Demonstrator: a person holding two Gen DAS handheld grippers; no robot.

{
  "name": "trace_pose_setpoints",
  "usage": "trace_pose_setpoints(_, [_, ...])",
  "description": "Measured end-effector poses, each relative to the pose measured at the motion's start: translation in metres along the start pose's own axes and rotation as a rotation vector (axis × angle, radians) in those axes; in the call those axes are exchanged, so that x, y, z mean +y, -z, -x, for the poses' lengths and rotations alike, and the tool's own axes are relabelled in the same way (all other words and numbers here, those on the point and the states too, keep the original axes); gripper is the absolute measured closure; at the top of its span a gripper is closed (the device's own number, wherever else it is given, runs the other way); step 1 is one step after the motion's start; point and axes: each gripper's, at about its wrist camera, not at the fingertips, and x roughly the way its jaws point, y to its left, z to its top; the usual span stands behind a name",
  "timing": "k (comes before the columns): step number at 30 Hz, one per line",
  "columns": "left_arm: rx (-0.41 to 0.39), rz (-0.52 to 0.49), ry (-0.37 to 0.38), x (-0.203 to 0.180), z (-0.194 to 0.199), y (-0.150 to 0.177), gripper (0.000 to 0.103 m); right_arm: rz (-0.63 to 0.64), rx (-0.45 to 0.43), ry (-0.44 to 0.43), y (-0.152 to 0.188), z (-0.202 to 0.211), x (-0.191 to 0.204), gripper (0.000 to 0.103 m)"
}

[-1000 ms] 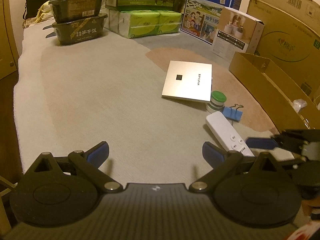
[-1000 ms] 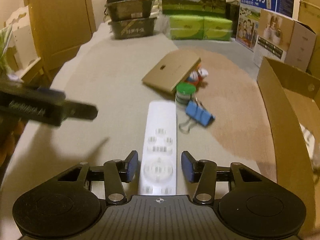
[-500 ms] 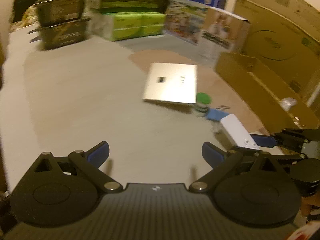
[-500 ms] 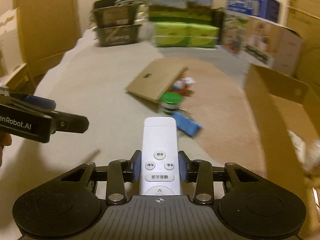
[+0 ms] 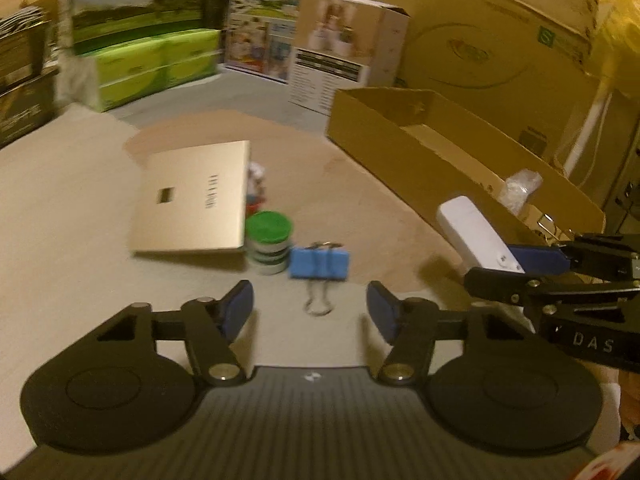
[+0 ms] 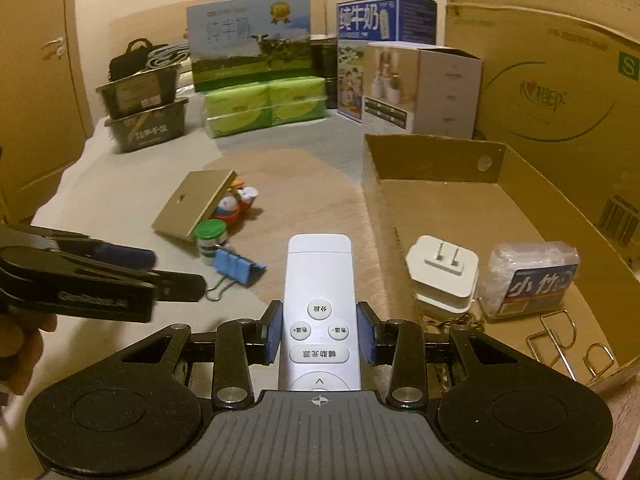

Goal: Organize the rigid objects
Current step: 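Grasp the blue binder clip with the left tool while the right tool holds the remote, then carry the binder clip and remote with both tools over the cardboard tray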

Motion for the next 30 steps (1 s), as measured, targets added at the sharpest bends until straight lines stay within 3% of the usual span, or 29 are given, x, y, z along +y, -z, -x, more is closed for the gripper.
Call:
trace_pose_setpoints(12, [-0.005,-0.019,-0.021,-0.008,-0.043,-0.009,0.046,0.008,-0.020,0.039,0.003,-0.009,0.000,0.064])
trace_pose_setpoints(16, [-0.008,-0.029,-0.037,-0.008,-0.046,-0.013,0.067,0.022,-0.028,0.046,0.004,-0.010,0.000,0.064])
trace_pose_setpoints(22, [0.019,-0.051,-0.040,-0.014,-0.028,-0.001,0.067,0.019,-0.019,0.043,0.005,-0.007,0.001,0.064])
trace_pose_setpoints(30, [0.042,-0.030,-0.081,-0.022,0.021,0.040,0.067,0.009,0.016,0.009,0.019,0.006,0.013,0.064])
